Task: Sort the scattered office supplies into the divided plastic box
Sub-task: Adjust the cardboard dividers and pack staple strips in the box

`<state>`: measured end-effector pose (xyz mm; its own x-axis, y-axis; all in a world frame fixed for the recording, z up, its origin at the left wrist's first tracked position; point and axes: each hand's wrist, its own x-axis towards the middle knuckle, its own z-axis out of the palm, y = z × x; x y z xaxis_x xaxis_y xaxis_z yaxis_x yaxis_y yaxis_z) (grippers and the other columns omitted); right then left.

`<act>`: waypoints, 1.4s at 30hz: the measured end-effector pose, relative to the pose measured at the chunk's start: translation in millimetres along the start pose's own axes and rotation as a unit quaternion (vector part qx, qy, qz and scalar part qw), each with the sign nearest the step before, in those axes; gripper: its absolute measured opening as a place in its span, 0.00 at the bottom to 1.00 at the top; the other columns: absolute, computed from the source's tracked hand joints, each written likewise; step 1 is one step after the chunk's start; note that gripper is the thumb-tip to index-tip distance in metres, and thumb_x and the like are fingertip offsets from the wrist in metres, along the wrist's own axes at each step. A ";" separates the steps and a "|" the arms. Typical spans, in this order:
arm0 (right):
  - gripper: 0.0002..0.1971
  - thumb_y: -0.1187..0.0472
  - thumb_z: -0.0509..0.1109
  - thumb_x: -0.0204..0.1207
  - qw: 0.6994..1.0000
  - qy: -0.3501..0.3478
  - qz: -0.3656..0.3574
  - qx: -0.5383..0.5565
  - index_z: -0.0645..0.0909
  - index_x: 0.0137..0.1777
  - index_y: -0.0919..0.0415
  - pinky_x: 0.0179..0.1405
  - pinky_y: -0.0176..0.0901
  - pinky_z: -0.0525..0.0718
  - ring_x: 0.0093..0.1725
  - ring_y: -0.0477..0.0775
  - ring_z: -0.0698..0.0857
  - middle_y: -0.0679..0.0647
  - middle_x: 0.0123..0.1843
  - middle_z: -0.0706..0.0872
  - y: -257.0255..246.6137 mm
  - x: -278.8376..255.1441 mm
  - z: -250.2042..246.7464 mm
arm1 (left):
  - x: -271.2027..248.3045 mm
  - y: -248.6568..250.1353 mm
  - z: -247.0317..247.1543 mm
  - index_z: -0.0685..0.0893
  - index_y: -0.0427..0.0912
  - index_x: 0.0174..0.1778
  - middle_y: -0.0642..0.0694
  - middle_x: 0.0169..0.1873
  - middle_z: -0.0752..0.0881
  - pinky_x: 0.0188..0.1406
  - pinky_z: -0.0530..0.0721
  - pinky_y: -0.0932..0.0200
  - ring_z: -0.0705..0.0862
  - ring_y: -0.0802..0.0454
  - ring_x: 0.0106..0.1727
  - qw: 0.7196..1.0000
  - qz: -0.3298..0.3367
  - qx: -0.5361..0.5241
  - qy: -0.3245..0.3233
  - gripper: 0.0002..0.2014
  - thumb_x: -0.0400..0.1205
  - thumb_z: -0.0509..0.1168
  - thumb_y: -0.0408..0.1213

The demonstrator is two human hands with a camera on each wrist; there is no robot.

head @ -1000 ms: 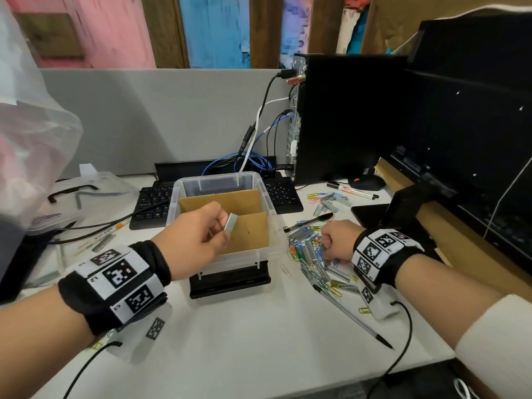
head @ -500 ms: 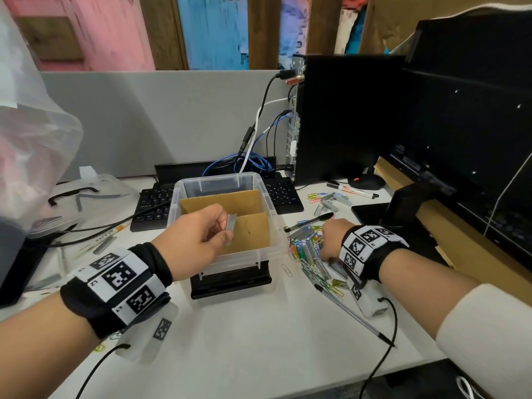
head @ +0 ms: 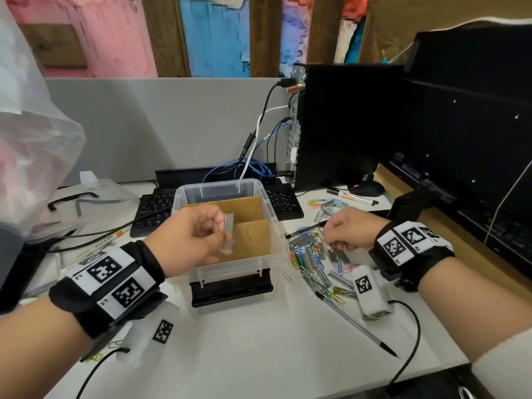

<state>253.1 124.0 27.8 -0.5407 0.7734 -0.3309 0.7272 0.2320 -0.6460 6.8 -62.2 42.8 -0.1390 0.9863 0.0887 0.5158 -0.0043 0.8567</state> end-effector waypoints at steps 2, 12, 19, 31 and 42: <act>0.07 0.66 0.70 0.72 0.997 0.006 -0.059 0.047 0.83 0.33 0.59 0.31 0.41 0.74 0.33 0.54 0.78 0.53 0.30 0.82 -16.7 -7.1 -2.1 | 1.7 4.4 -3.0 0.77 0.38 0.43 0.43 0.37 0.90 0.36 0.88 0.55 0.90 0.50 0.41 1.000 -0.007 -0.024 -0.001 0.04 0.82 0.65 0.28; 0.07 0.72 0.67 0.75 0.941 -0.023 -0.237 0.240 0.78 0.47 0.60 0.21 0.34 0.74 0.27 0.45 0.80 0.52 0.29 0.83 -101.3 -19.0 53.3 | 4.0 6.6 -7.1 0.78 0.39 0.53 0.41 0.41 0.88 0.39 0.90 0.51 0.89 0.49 0.43 0.994 -0.010 -0.107 -0.024 0.06 0.83 0.61 0.26; 0.16 0.71 0.65 0.78 0.936 -0.018 -0.267 0.229 0.71 0.59 0.53 0.25 0.39 0.75 0.29 0.43 0.82 0.54 0.35 0.80 -109.8 -10.2 74.6 | 5.3 -2.4 -4.3 0.77 0.42 0.55 0.42 0.39 0.89 0.41 0.90 0.47 0.89 0.49 0.43 0.992 -0.011 -0.125 -0.004 0.08 0.83 0.62 0.27; 0.15 0.71 0.65 0.79 0.928 -0.038 -0.306 0.210 0.72 0.58 0.51 0.31 0.40 0.78 0.37 0.48 0.84 0.51 0.37 0.85 -105.5 -8.5 77.9 | 3.1 -3.4 -4.8 0.77 0.37 0.55 0.40 0.41 0.83 0.39 0.90 0.52 0.88 0.48 0.39 0.988 -0.002 -0.151 0.023 0.07 0.83 0.62 0.25; 0.15 0.73 0.68 0.77 0.929 -0.038 -0.293 0.225 0.74 0.58 0.55 0.34 0.39 0.79 0.38 0.48 0.86 0.53 0.36 0.87 -106.1 -11.5 79.2 | 3.6 -3.3 -2.6 0.78 0.36 0.56 0.43 0.45 0.80 0.38 0.91 0.51 0.87 0.48 0.37 0.991 -0.009 -0.123 0.045 0.07 0.83 0.63 0.26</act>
<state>148.6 43.7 45.6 -0.8285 0.5446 0.1306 0.0584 0.3158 -0.9470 2.4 -59.0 41.5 -0.2262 0.9681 0.1075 0.2924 -0.0377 0.9555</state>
